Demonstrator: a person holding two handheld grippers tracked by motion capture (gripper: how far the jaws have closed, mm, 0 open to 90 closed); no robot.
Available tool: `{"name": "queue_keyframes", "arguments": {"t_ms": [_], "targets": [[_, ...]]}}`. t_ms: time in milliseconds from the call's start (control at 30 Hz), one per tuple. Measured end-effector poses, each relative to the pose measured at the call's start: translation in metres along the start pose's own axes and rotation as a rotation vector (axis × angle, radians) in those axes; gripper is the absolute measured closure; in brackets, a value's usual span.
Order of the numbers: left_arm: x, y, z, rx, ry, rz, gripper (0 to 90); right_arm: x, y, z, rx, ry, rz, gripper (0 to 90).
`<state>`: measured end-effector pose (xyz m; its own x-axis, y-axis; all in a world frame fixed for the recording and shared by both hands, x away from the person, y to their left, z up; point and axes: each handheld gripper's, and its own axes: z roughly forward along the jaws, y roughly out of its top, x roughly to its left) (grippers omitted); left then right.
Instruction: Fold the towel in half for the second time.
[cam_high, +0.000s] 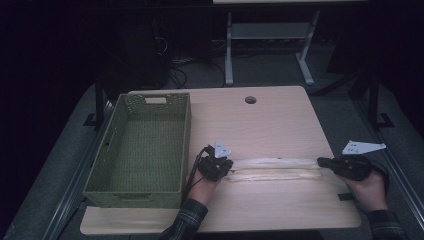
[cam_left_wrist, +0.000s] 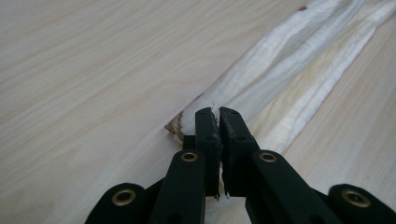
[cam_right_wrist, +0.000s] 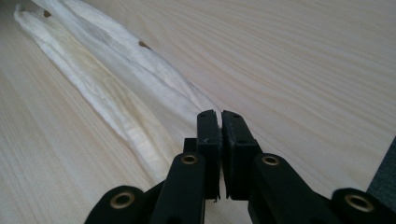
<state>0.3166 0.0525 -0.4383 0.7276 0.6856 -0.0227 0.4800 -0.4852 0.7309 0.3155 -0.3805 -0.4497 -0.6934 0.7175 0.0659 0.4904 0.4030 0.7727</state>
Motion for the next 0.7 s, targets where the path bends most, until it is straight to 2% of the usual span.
{"name": "queue_keyframes", "arguments": {"t_ms": [233,367,433,567,633,700], "targets": [[-0.003,-0.009,0.004,0.053,-0.026,0.011,86.0,0.002,-0.001,0.003,0.015,0.005,-0.010,85.6],[-0.004,-0.009,0.003,0.059,-0.031,0.018,85.3,0.005,-0.003,0.004,0.030,0.010,-0.009,85.4],[-0.004,-0.008,0.000,0.045,-0.038,0.004,82.0,0.007,-0.006,0.003,0.033,0.015,0.001,83.0],[-0.006,-0.004,-0.013,-0.012,-0.040,-0.014,74.5,0.010,-0.005,-0.012,-0.024,0.021,0.009,74.1],[-0.005,-0.001,-0.016,-0.035,-0.045,-0.020,74.9,0.011,-0.003,-0.018,-0.058,0.017,0.014,76.3],[-0.004,0.001,-0.015,-0.032,-0.043,-0.008,78.3,0.008,-0.001,-0.017,-0.065,0.021,0.018,81.5]]}}
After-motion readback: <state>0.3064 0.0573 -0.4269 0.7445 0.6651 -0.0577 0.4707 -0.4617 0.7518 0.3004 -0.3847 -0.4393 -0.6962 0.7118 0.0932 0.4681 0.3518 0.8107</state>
